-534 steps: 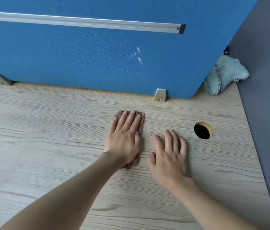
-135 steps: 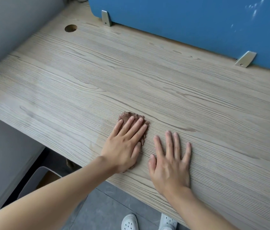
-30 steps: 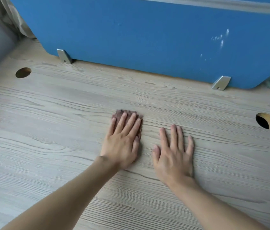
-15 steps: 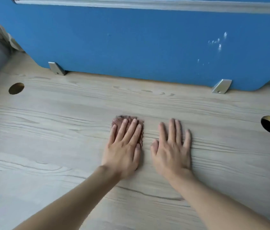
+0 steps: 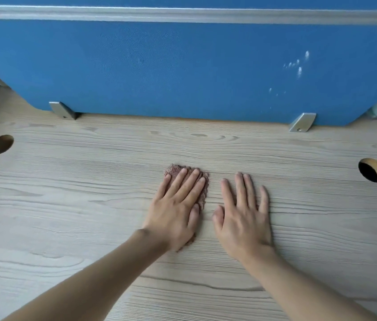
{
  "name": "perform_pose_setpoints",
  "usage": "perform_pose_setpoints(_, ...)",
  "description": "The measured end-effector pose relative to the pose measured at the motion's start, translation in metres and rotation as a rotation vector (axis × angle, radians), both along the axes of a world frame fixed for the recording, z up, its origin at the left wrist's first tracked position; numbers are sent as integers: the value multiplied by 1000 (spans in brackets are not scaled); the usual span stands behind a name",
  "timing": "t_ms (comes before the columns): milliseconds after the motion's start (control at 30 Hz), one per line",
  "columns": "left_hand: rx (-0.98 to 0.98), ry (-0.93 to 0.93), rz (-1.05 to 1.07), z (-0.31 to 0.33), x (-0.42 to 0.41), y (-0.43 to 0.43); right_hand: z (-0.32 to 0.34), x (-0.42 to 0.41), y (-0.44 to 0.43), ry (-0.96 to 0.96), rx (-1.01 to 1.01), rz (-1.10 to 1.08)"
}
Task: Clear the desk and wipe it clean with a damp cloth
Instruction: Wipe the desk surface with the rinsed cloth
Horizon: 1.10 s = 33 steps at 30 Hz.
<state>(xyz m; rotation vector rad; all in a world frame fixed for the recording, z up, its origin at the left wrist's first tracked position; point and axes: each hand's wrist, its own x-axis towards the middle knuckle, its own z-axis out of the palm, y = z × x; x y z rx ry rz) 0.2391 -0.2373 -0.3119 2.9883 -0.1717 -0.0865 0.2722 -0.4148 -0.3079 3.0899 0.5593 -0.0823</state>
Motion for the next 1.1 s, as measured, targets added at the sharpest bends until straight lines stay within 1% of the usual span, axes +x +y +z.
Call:
perform_pose_setpoints(133, 6, 15, 164, 1, 15, 2, -1, -1, 1, -18, 15, -7)
perform_pose_setpoints(167, 12, 21, 178, 2, 14, -4, -1, -1, 0, -22, 27, -11)
perform_pose_setpoints(300, 7, 61, 106, 4, 4, -7, 4, 7, 6, -62, 38, -14)
perform_pose_setpoints(367, 12, 37, 79, 3, 13, 5, 7, 23, 20, -80, 108, -76)
perform_pose_setpoints(433, 9, 15, 132, 3, 26, 16, 4, 34, 30, -76, 118, -109)
perform_pose_setpoints(533, 7, 8, 212, 4, 32, 11, -7, 38, 37, -71, 70, -117)
perform_pose_setpoints(667, -2, 43, 61, 4, 15, -3, -6, 37, 36, -46, 66, -122)
perform_pose_setpoints(733, 3, 39, 13, 2, 26, 6, -6, 37, 37, -40, 58, -119)
perform_pose_setpoints(800, 5, 7, 86, 2, 47, 16, -7, 37, 36, -39, 39, -108)
perform_pose_setpoints(867, 10, 21, 182, 4, 59, 17, -6, 36, 36, -37, 29, -97)
perform_pose_setpoints(900, 20, 31, 178, 4, 60, 13, -5, 38, 35, -43, 30, -101)
perform_pose_setpoints(1033, 13, 54, -37, 4, 44, 5, -5, 37, 36, -45, 45, -99)
perform_pose_setpoints(1100, 3, 48, -57, 2, 54, 12, -4, 37, 36, -42, 39, -98)
